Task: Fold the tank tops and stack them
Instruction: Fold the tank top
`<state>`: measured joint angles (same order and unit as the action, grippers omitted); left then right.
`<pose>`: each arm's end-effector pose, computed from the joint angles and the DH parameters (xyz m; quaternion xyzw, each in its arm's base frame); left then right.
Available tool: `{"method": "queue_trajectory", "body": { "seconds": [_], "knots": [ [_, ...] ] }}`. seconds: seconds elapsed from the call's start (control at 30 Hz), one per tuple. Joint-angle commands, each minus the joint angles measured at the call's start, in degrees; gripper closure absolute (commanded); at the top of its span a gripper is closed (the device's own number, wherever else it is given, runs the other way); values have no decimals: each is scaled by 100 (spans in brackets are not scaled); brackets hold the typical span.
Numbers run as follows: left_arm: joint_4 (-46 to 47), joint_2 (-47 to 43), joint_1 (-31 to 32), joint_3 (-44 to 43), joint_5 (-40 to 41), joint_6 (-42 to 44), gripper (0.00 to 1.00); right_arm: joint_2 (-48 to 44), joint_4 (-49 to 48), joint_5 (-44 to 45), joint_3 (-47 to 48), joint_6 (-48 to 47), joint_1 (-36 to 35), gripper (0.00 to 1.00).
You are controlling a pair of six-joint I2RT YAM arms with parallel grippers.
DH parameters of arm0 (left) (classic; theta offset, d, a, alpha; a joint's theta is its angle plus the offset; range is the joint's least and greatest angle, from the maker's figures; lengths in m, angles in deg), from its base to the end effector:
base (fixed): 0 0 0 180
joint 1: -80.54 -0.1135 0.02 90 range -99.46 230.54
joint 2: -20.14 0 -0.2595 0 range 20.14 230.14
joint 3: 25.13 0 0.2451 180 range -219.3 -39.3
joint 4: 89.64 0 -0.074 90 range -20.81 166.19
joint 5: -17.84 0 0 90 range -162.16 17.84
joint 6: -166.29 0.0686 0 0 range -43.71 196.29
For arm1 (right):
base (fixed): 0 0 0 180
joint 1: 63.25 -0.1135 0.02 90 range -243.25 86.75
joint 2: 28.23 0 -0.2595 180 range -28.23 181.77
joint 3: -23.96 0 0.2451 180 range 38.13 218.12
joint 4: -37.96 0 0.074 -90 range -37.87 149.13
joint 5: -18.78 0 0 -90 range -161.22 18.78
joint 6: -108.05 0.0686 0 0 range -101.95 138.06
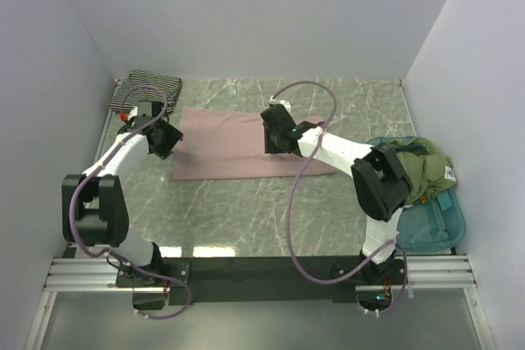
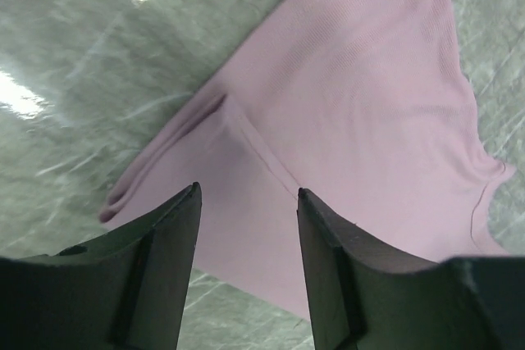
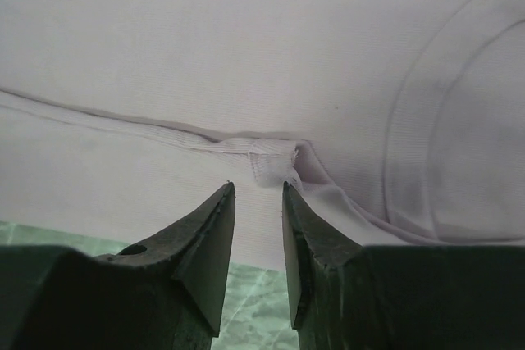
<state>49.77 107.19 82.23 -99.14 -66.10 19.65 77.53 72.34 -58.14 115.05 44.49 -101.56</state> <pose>0.3298 -0.0025 0.2028 -0.4523 0.8341 -0.1080 0.2966 0.3391 0.2481 0.1948 -0.0566 0.9299 0.0960 0.3506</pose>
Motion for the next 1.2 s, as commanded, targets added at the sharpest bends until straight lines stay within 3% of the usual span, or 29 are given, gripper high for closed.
{"method": "queue_trajectory", "body": {
  "seconds": [0.0,0.4,0.77,0.87,1.0,1.17],
  "knots": [
    [558,407,-11,-370,-552,258,45,278,-34,-508,314,55,191,63],
    [945,2289,-2,-1926,-1283,733,45,796,-105,-790,525,72,341,65],
    [1937,2677,-20,-2401,-1046,1295,43,939,-412,-596,771,-68,622,66],
    [1799,2800,-11,-2726,-643,1576,43,903,-535,-526,876,-112,710,65],
    [1017,3370,-11,-3725,515,1946,44,1297,-422,-482,1594,-95,921,66],
    [910,3775,-11,-4141,870,2438,46,2001,-245,-719,2414,-16,1211,66]
  ]
}}
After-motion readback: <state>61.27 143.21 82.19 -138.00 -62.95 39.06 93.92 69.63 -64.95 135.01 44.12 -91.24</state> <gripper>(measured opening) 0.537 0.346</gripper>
